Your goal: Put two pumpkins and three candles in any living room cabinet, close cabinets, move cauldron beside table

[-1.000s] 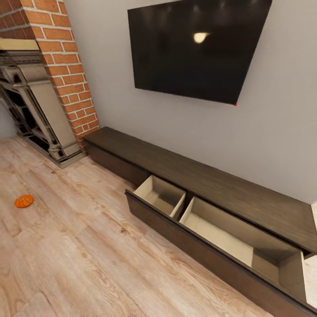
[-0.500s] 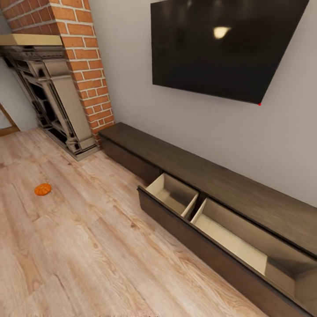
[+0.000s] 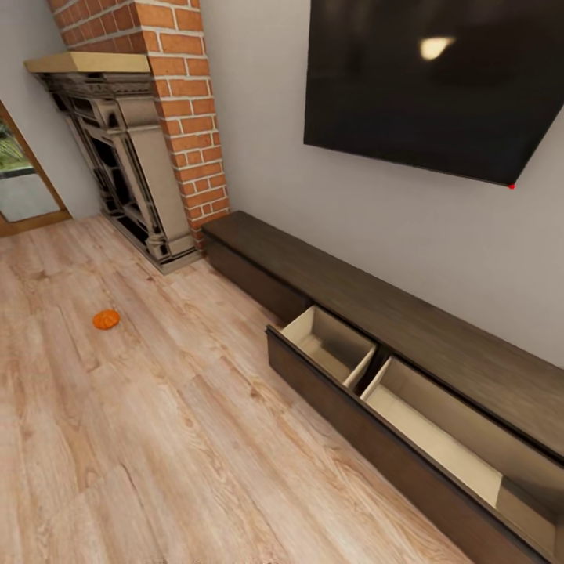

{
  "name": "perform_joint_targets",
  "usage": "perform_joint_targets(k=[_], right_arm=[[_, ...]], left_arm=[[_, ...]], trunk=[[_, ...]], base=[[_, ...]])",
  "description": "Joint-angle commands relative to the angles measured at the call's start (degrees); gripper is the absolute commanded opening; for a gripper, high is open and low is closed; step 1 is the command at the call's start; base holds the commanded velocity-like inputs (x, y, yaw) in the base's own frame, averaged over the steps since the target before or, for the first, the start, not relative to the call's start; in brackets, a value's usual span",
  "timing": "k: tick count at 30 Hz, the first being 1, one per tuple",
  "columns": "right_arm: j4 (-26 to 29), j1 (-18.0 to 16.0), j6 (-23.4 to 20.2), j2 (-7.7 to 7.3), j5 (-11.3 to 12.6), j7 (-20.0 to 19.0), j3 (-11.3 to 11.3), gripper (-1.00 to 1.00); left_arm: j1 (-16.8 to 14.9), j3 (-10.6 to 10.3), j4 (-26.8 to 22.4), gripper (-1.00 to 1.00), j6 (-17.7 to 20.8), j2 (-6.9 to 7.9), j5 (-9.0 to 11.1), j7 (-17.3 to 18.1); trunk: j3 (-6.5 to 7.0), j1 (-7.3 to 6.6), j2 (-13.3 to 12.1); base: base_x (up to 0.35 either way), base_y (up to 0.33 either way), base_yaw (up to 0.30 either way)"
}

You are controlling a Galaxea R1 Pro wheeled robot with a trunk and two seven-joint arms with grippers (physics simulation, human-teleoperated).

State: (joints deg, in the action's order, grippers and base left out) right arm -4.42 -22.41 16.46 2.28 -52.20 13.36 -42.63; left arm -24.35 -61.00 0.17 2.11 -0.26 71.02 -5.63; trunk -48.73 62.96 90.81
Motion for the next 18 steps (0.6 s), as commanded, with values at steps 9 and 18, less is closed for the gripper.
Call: perform_joint_targets(k=[9,18], right_arm=[[0.0,0.0,0.0,0.0,0.0,0.0,0.0,1.0],[0.0,0.0,0.0,-0.01,0.0,0.0,0.0,1.0]], left_arm=[[0.0,0.0,0.0,1.0,0.0,0.0,0.0,0.0],[0.0,0.0,0.0,1.0,0.0,0.0,0.0,0.0]], trunk=[[-0.62,0.0,0.0],[-1.23,0.0,0.0]], base=[[0.0,0.0,0.211],[0.0,0.0,0.211]])
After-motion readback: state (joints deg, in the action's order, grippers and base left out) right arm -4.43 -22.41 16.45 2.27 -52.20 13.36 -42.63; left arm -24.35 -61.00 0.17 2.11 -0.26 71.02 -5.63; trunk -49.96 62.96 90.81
